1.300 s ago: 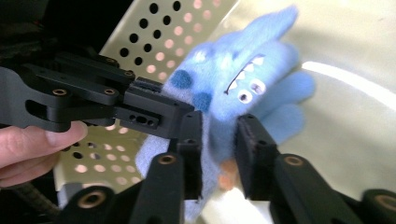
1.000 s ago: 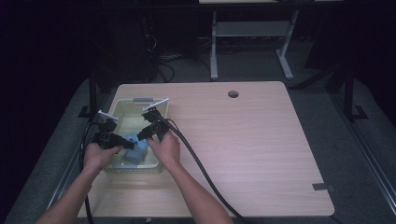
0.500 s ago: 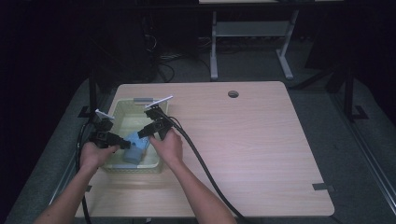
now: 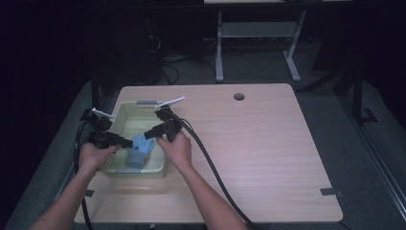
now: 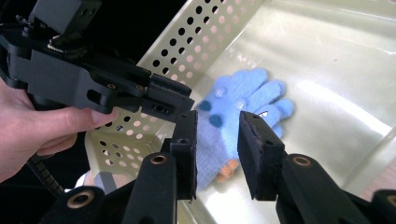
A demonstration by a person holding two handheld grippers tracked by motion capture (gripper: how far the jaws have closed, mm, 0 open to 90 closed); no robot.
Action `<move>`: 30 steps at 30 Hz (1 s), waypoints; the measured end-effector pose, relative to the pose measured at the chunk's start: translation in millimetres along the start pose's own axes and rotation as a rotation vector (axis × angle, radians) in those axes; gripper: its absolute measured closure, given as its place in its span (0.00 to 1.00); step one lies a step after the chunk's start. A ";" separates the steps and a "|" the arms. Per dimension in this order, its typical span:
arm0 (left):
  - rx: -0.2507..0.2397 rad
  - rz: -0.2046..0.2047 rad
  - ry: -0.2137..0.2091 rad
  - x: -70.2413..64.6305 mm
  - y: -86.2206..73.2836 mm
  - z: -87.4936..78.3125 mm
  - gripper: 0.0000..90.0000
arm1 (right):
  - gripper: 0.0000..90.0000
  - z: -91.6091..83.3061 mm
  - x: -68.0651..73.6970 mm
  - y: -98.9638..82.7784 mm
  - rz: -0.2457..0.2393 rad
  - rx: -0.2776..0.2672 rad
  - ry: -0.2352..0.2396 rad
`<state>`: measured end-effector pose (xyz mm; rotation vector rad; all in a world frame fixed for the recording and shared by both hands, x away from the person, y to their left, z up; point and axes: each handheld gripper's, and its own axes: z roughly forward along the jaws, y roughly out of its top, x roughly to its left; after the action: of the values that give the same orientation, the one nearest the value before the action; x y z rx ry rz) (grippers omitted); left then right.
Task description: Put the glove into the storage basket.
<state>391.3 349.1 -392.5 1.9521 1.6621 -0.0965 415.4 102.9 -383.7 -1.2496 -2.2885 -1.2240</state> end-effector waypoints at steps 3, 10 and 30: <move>-0.025 0.006 -0.037 -3.2 1.6 -3.5 0.73 | 0.74 -6.9 -1.5 -0.8 0.007 -0.020 0.014; -0.067 0.011 -0.070 -8.1 5.4 -9.9 0.73 | 0.72 -23.8 -7.0 -3.1 0.023 -0.050 0.025; -0.187 0.053 -0.219 -27.7 7.7 -21.5 0.66 | 0.67 -66.0 -27.7 -10.2 0.047 -0.111 0.030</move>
<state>385.7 333.9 -360.5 1.7759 1.4248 -0.1254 413.4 33.2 -364.7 -1.3057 -2.1845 -1.3600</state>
